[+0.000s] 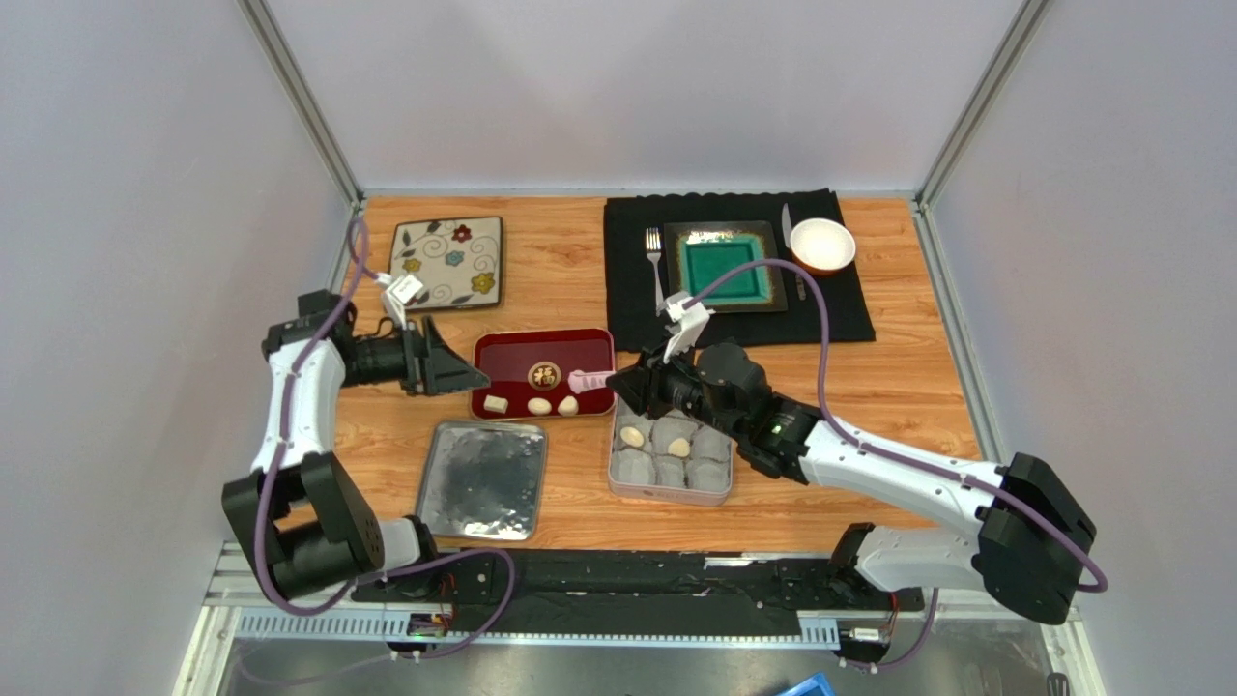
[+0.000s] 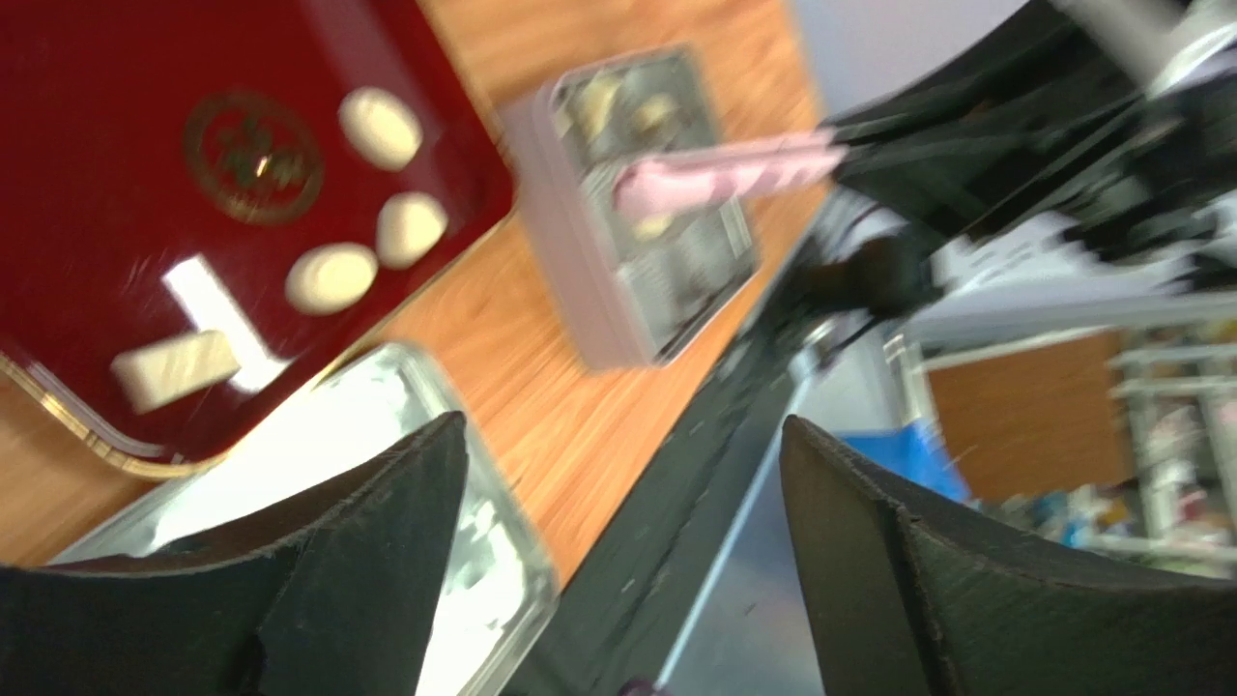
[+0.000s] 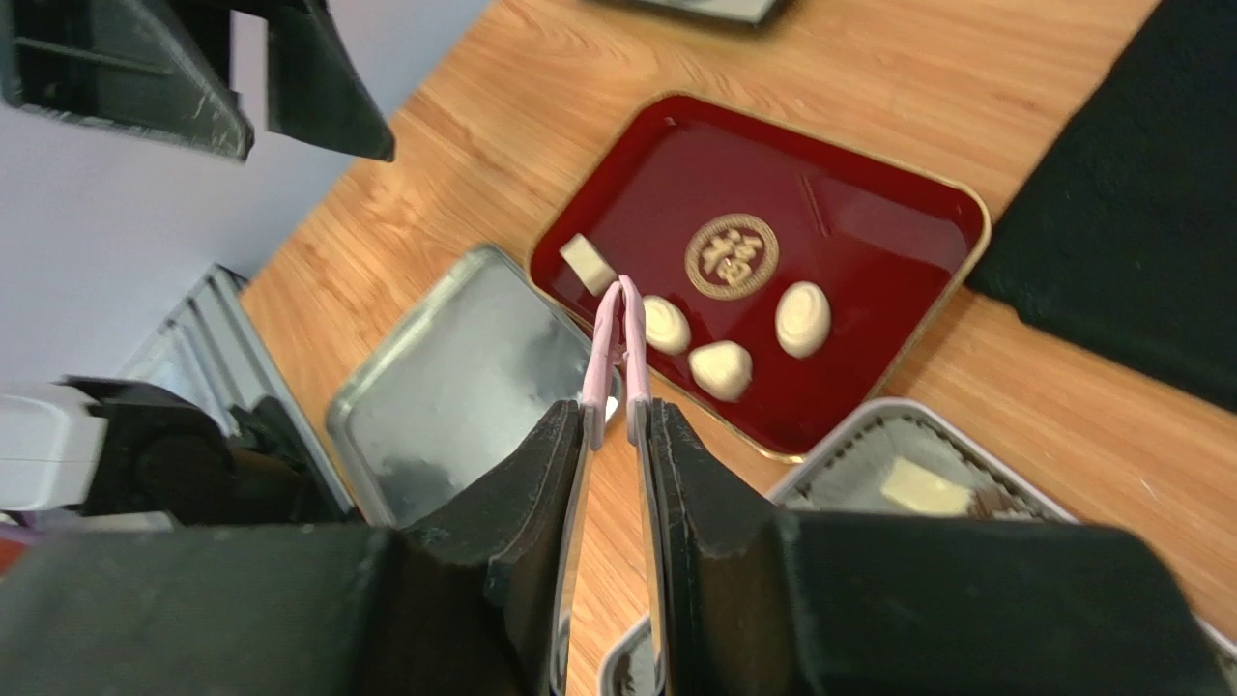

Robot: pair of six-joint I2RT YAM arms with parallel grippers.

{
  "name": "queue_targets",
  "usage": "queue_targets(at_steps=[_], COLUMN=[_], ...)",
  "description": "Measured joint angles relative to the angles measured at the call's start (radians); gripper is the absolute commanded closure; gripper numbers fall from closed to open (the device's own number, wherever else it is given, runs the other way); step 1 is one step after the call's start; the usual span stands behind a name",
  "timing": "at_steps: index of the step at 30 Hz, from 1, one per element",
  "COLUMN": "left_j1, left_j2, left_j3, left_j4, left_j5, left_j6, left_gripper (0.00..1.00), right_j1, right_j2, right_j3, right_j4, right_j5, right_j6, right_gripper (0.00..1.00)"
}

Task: Pack the chocolate
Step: Pick up the fake chocolate from the plate.

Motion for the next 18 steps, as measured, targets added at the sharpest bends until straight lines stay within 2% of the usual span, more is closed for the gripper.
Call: queue_targets(at_steps=[5,10,14,18], left_j1=[-0.172,-0.182,-0.182,-0.182], left_j2=[-0.171,-0.180,-0.168,-0.174], left_j3=[-0.039,-0.034,-0.097,-0.158], left_j4=[0.200,0.288,0.323,0.340], left_j5=[-0.281,-0.418,-0.484,-0.520], left_j6=[-0.153,-0.187,-0.182,-0.163], left_gripper=[0.09,0.09,0.01,0.01], right_j1=[0.010,0.021,0.045,0.071], right_j2=[0.042,0.093,0.159,0.213], right_j3=[0.053,0.135,0.207,0.255], right_j4=[-0.092,-0.148,-0.201,-0.253], right_j5=[0.041,0.088,0.135,0.177], right_j6=[-0.027,-0.050,-0.072,-0.095], right_gripper=[0.84,0.83,0.67,0.62])
